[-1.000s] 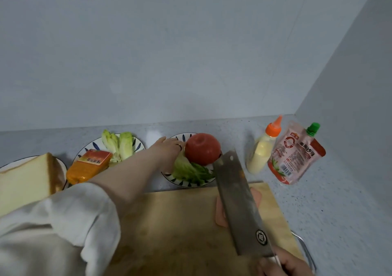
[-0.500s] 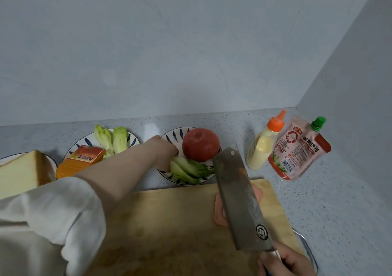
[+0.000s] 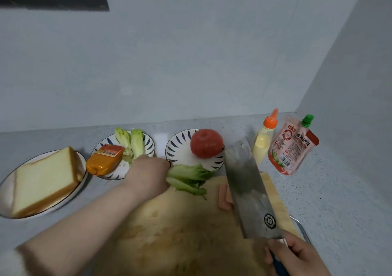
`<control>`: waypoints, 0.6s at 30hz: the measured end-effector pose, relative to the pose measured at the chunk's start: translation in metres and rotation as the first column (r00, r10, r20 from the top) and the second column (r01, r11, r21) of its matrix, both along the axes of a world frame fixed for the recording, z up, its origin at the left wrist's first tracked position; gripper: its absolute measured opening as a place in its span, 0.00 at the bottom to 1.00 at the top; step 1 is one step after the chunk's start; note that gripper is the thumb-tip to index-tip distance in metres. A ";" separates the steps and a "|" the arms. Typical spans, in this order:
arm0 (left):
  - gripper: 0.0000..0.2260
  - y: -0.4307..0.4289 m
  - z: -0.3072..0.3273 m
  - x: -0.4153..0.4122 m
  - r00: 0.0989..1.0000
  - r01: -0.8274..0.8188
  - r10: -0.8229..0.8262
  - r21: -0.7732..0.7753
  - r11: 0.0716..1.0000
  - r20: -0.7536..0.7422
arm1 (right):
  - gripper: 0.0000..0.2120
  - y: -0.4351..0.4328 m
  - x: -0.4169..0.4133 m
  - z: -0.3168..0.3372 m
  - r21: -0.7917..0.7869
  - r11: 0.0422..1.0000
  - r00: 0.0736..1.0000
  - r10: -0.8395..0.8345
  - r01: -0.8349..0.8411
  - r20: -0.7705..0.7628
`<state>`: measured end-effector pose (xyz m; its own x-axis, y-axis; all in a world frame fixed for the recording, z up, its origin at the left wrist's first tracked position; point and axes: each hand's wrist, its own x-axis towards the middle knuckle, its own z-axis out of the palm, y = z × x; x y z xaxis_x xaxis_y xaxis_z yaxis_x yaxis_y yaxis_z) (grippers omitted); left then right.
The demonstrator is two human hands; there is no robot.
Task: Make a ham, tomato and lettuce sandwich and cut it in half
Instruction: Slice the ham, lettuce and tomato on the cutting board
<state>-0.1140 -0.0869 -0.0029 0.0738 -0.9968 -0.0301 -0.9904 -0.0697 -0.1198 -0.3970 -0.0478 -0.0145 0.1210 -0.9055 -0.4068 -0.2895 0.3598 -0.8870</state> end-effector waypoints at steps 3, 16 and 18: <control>0.07 0.045 -0.011 -0.012 0.990 -0.121 0.119 -0.016 0.993 -0.077 | 0.14 0.011 -0.001 0.007 0.013 0.998 0.998 0.058 -0.058 -0.031; 0.41 0.127 -0.060 -0.049 0.891 -0.307 0.304 0.045 0.951 -0.339 | 0.15 0.054 0.020 0.000 0.053 0.956 0.925 0.292 -0.288 -0.245; 0.45 0.135 -0.061 -0.049 0.874 -0.246 0.251 0.065 0.967 -0.416 | 0.14 0.057 0.023 -0.002 0.054 0.948 0.912 0.317 -0.314 -0.259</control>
